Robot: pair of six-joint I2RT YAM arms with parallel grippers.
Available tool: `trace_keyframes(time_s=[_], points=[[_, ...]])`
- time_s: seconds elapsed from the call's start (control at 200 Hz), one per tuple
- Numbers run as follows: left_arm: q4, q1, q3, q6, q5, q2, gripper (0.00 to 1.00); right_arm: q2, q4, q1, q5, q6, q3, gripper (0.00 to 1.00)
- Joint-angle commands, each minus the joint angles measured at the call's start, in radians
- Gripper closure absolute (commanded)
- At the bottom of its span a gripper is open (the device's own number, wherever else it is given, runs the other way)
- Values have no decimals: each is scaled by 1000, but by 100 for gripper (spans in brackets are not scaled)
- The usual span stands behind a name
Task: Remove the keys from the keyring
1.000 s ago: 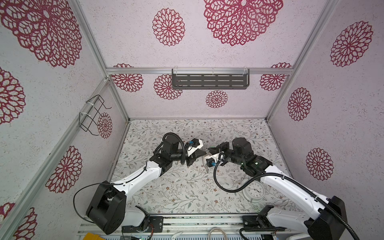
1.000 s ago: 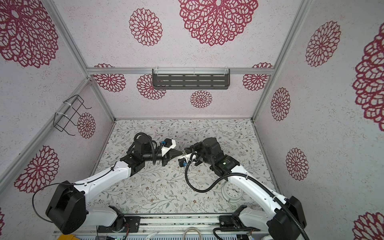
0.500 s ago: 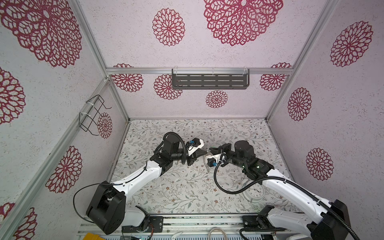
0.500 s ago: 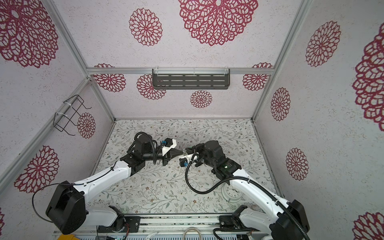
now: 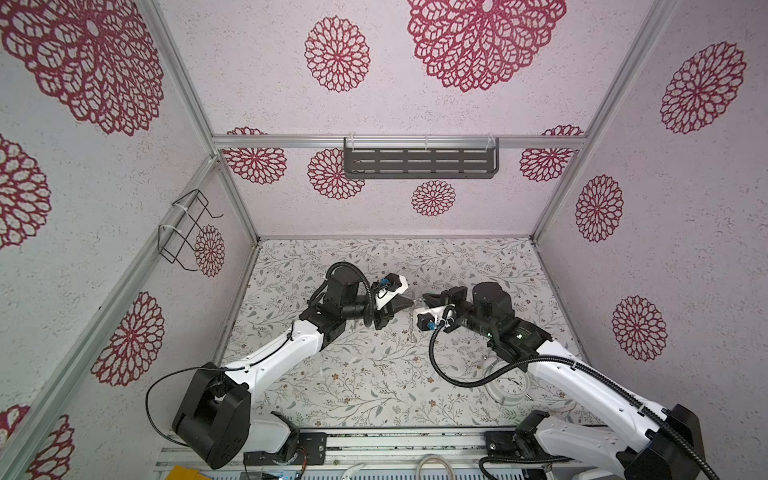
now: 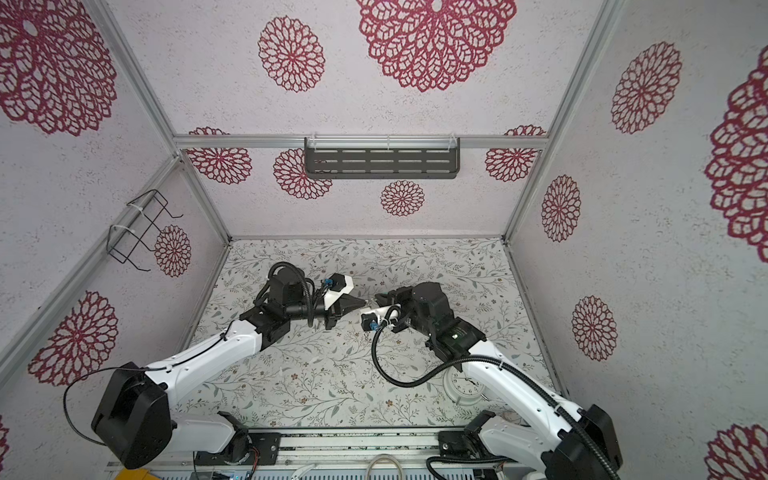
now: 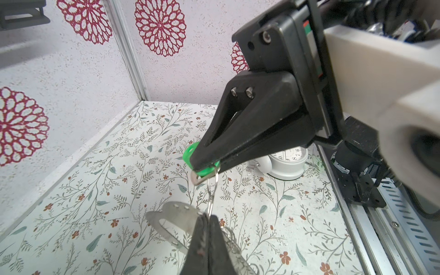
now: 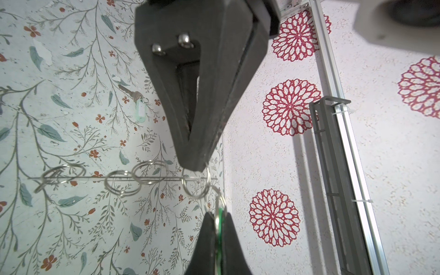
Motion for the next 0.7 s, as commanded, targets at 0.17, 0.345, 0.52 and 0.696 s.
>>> trace_keyframes(time_s=[0.17, 0.345, 0.52, 0.696], points=[[20, 25, 0, -64, -46, -29, 100, -9, -12, -25, 11, 136, 19, 100], [75, 37, -28, -92, -84, -52, 100, 16, -90, -38, -28, 236, 52, 100], [134, 38, -49, -116, -113, -67, 100, 33, -163, -51, -79, 314, 82, 100], [212, 38, -63, -156, -120, -60, 100, 55, -166, -54, -136, 378, 91, 100]])
